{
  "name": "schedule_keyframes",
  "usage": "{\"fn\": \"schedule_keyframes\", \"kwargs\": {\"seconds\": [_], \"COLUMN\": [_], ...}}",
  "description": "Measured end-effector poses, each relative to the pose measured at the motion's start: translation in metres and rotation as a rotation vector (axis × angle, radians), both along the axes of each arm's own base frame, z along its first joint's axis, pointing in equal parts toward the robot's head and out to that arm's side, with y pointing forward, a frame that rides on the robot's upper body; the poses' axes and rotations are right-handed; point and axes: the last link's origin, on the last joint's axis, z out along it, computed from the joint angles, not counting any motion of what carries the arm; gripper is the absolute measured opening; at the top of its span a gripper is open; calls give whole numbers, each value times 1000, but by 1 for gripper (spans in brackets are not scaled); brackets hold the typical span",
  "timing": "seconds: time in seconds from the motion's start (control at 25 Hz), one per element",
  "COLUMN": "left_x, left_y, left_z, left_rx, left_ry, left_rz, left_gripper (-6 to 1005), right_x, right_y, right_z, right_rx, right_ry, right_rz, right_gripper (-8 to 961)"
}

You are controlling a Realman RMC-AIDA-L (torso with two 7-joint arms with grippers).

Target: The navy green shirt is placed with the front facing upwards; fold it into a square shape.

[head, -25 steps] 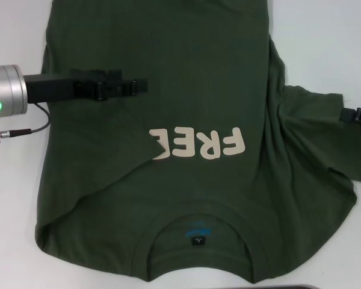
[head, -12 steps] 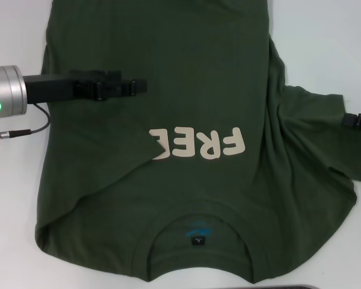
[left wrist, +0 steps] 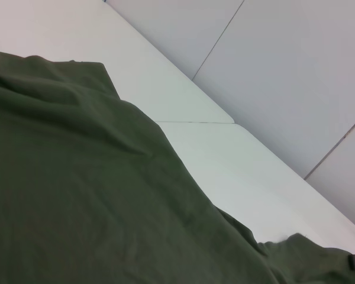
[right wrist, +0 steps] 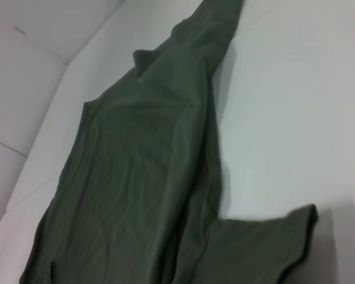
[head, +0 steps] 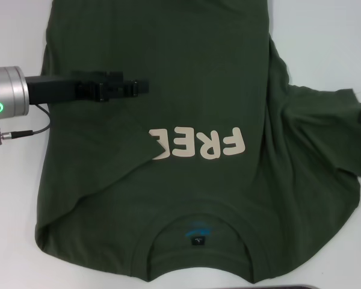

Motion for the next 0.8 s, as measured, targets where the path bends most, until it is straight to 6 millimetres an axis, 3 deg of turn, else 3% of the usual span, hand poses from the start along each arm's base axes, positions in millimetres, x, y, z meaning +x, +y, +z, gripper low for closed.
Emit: {"fn": "schedule_keyframes", "kwargs": {"seconds": [0.16,0.8], "left_x": [0,-1], "left_y": [-1,-3], "left_z": [0,-1], "left_rx": [0,-8], "left_ry": [-1,-7], "left_rz": [2,5], "left_gripper": [888,888], "right_x": [4,23], "right_y": [-5,-24], "right_z": [3,21], "right_rx": [13,69], "right_ry": [2,0], "right_rz": [-15,-93], "right_gripper": [9,8]}}
